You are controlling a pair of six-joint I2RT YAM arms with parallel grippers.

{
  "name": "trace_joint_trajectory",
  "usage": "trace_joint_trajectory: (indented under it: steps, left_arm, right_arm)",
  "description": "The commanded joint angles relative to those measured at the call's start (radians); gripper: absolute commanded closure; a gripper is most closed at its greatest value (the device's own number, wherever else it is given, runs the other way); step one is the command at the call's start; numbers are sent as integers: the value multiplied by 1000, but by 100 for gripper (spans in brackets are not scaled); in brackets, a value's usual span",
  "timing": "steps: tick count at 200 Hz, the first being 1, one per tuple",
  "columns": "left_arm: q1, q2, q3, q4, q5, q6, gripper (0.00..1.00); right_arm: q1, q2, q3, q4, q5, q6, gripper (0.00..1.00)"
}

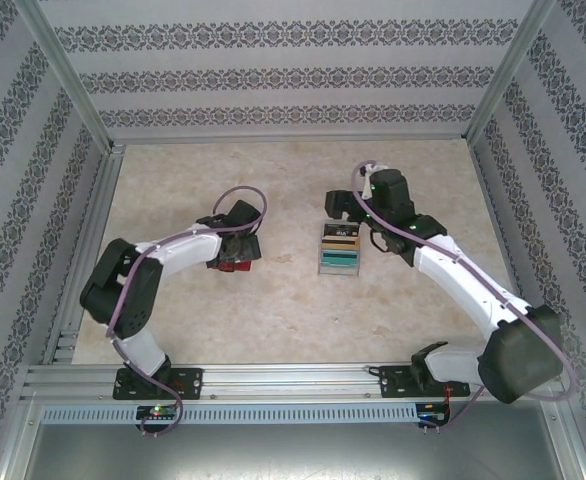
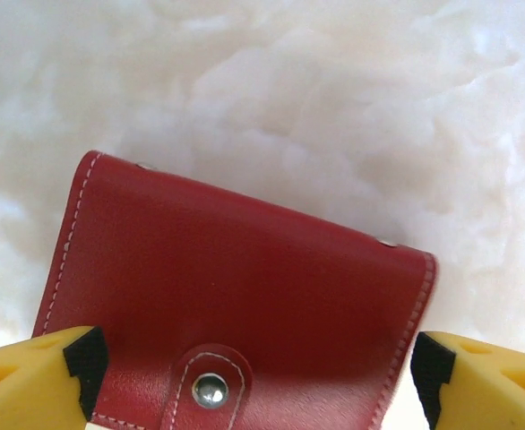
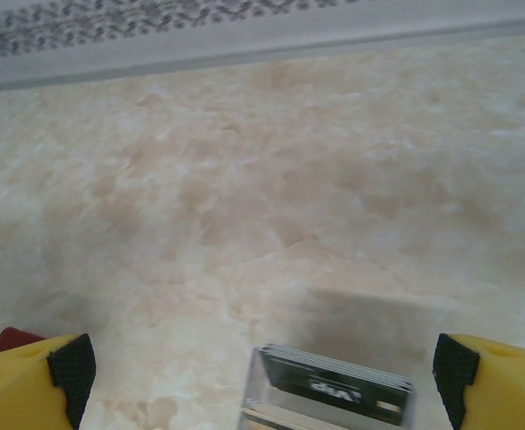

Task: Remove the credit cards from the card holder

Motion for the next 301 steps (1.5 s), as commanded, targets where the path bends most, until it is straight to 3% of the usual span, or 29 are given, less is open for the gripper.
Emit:
trace_joint_trajectory:
  steps: [1,24,40,56,68,104,119,132,161,241,301]
  left_arm:
    - [12,-91,35,-52,10,-37,7]
    - [56,-128,84,-58,68,42,6]
    - [113,-120,91,-6,194,93,11]
    - [148,-89,108,32,283,130,24]
    - [164,-51,128,46,324,154,35]
    - [207,83,158,42,370,208,75]
    - [229,115,155,30,364,223,80]
    - [259,123,132,48,370,230,82]
    - [339,133,119,50,428,246,82]
    - [383,171,81,13,457,293,84]
    - [373,52,-76,20,484,221,86]
  right_arm:
    - [60,22,52,2,17,-22,2]
    - [129,55,63,-6,-9,-23,2]
    - [189,79,65,-4,-25,-25,2]
    - [252,105,66,1,-41,-22,4]
    - [290,128,68,16,-83,-8,15]
    - [384,247,84,57,-201,36,63]
    - [417,316,115,57,-219,45,78]
    - [439,380,146,56,-233,50,81]
    - [460,499,199,81,-286,88,97]
    - [478,783,334,143,-384,161,98]
    - [411,817,339,107,-318,153,92]
